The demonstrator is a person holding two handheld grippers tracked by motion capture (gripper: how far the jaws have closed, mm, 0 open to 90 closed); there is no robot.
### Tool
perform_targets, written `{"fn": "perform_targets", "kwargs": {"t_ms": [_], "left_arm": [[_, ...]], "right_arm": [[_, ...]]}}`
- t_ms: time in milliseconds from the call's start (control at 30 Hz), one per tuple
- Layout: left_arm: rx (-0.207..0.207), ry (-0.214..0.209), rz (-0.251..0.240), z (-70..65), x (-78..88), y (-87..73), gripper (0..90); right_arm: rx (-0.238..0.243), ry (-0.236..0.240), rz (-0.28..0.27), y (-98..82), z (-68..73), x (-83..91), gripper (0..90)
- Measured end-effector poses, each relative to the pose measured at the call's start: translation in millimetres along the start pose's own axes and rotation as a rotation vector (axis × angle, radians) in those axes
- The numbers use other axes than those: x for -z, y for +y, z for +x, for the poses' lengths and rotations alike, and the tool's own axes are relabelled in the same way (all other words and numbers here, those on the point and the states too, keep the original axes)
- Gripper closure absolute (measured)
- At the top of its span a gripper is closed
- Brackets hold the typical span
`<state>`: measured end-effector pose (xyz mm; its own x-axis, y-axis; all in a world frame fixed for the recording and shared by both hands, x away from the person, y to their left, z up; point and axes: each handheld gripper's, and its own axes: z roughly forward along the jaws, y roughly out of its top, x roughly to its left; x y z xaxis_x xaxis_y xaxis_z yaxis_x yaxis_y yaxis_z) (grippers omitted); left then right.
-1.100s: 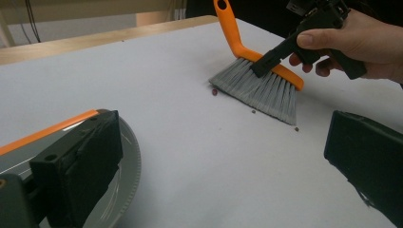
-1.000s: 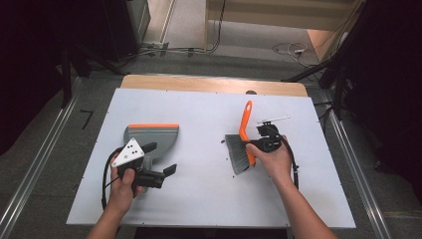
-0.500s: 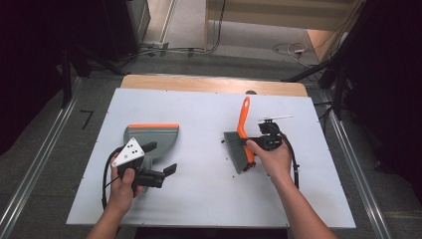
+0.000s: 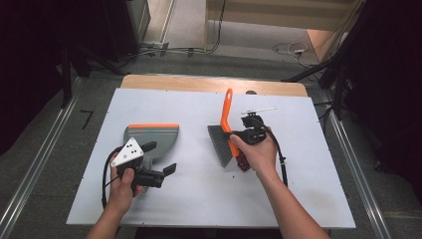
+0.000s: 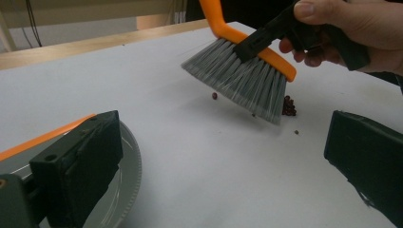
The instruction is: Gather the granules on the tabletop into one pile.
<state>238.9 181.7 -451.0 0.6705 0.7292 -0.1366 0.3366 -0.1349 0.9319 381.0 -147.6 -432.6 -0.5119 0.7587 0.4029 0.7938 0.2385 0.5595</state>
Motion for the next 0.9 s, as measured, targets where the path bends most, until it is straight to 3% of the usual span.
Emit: {"fn": "perform_targets", "kwargs": {"t_ms": [200,367,900], "left_arm": [[0.002,0.001,-0.002,0.5,0.9,-0.2,0.0],[0.004,0.002,0.000,1.4,1.3,-0.3,0.0],[0.000,-0.001,0.001,-0.8,-0.3,-0.7,0.0]], "right_arm": [[-0.024,0.004,0.039,0.1,-1.4,-22.6,68.4],[-0.065,-0.034,0.062,-0.9,-18.7,-26.5,67.9],[-0.124,-0.092,0.056,-12.5,-53.4,-7.7,67.2]]}}
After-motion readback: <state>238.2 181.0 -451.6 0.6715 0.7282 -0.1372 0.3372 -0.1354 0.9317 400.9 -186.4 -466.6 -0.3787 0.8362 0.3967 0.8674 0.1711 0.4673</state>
